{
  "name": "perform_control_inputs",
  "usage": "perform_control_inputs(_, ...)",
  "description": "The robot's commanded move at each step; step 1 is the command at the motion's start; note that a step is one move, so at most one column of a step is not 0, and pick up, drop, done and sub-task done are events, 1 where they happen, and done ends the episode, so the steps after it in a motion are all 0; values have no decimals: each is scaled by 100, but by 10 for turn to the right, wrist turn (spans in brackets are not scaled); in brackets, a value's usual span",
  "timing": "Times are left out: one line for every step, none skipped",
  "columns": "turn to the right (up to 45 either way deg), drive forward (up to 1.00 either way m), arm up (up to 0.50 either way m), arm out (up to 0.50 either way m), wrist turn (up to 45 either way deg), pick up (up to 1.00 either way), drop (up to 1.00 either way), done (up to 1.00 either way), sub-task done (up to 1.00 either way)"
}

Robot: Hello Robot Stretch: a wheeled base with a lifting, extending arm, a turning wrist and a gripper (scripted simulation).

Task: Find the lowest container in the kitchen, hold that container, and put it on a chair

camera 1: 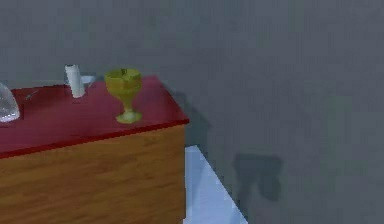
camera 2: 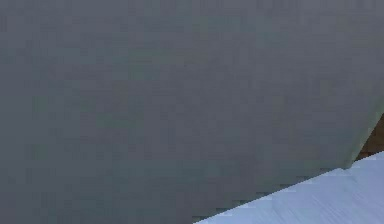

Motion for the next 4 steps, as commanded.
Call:
perform_control_inputs(-450,0,0,0,0,0,0,0,0)
perform_control_inputs(-180,0,0,0,0,0,0,0,0)
perform_control_inputs(0,50,0,0,0,0,0,0,0)
perform_control_inputs(450,0,0,0,0,0,0,0,0)
